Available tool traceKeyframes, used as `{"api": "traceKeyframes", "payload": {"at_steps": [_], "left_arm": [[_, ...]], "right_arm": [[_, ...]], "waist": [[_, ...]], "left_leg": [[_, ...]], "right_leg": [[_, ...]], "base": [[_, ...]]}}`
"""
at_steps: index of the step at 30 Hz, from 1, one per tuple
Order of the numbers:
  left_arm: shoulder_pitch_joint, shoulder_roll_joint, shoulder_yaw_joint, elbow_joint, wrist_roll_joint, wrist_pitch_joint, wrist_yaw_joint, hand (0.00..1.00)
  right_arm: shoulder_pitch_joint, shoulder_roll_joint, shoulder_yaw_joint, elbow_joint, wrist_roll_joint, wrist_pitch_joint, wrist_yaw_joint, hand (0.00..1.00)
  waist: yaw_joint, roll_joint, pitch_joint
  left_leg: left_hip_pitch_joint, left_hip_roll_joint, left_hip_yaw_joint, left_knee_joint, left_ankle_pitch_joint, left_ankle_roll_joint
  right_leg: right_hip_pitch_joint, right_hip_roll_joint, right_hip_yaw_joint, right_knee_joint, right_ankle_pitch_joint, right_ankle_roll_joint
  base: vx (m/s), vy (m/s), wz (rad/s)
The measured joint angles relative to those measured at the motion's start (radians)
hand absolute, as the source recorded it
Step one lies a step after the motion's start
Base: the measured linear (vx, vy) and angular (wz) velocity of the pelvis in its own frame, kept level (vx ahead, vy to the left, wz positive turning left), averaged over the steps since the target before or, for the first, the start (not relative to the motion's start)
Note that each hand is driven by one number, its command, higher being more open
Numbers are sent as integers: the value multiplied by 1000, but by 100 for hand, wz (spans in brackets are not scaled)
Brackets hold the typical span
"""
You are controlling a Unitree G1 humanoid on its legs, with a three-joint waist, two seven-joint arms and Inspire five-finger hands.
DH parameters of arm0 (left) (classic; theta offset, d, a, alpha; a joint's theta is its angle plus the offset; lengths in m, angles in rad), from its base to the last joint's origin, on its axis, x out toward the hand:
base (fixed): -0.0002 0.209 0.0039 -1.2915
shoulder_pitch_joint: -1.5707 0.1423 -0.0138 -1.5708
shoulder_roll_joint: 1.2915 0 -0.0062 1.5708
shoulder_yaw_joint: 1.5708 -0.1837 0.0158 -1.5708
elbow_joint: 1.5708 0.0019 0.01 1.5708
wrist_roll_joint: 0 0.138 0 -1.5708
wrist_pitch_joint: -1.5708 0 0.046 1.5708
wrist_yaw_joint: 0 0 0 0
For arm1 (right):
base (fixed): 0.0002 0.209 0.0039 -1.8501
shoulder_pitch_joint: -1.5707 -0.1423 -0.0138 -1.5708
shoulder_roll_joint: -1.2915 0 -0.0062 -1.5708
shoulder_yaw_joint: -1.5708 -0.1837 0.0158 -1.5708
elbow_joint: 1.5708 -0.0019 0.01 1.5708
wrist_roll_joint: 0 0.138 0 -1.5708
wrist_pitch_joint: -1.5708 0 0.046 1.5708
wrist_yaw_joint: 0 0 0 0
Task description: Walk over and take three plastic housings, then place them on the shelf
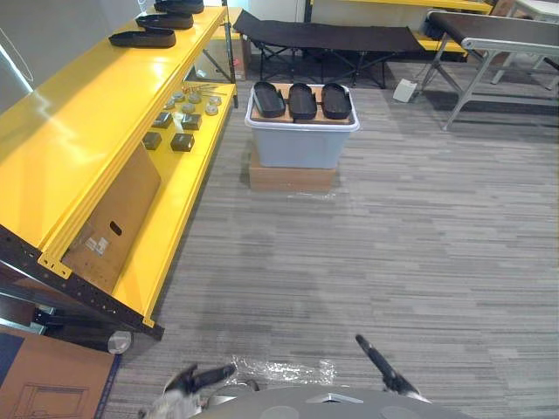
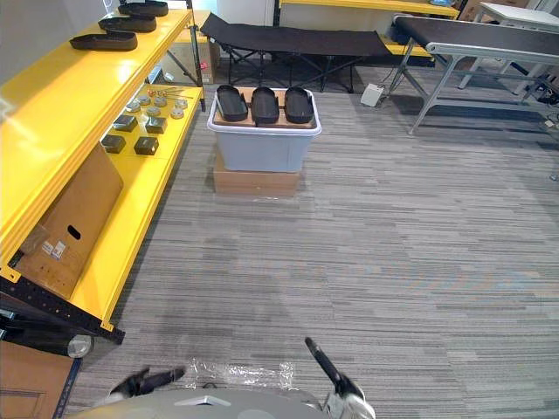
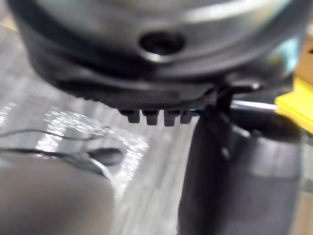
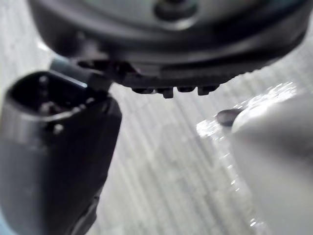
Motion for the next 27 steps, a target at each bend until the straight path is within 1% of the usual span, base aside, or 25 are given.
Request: {"api": "traceKeyframes", "payload": {"at_steps": [2,4,7,10,14,17,18,21,27], "left_arm": [[-61,-15,-27,-51,-49,-2,-25,100],[-135,-60,-50,-53,-105,-2,-42,100],[-147,-79,-74,-52,-110,-12,-55,100],[-121,-90,-75,-42,-148,-13,-53,100],[-78,-83,-73,-5,-177,-13,-38,100],[-54,-78,-71,-6,-191,-25,-40,100],[-48,-77,-70,-6,-191,-40,-49,100],[-45,-77,-69,-6,-191,-60,-61,100],[-15,-77,-60,-14,-186,-84,-92,100]], "right_arm": [[-52,1,47,-45,16,-26,19,100],[-117,22,89,-54,17,-30,39,100],[-143,44,93,-54,17,-29,44,100],[-120,44,102,-48,17,-26,39,100],[-86,40,101,-39,39,-27,11,100],[-77,40,100,-40,56,-31,9,100],[-73,41,100,-40,56,-34,7,100],[-59,42,100,-40,54,-55,6,100],[-28,42,100,-45,30,-113,4,100]], "waist": [[-1,2,1],[-16,3,-1],[-28,3,-1],[-28,4,-1],[-31,6,-1],[-35,6,-1],[-35,6,-1],[-29,6,-1],[-28,4,-2]], "left_leg": [[-5,-2,2,0,3,2],[1,-5,3,0,2,2],[2,-3,5,0,2,1],[7,-3,6,3,0,-3],[12,-2,6,4,0,-18],[17,-1,5,3,-1,-19],[17,0,4,3,-1,-19],[15,0,2,0,0,-17],[-4,-5,-8,-1,6,-11]], "right_leg": [[-7,-1,1,-4,5,0],[0,0,0,-19,11,1],[6,2,0,-20,12,1],[20,5,-7,-32,12,1],[26,4,-11,-31,12,1],[29,2,-11,-24,12,1],[25,1,-10,-16,12,1],[15,-2,-7,-1,12,1],[-3,-8,-12,3,5,0]], "base": [[-21,28,-6],[-19,33,-1],[29,2,-1],[63,-8,5],[9,-1,1],[-38,14,1],[-94,34,0],[-91,29,-2],[-109,42,5]]}}
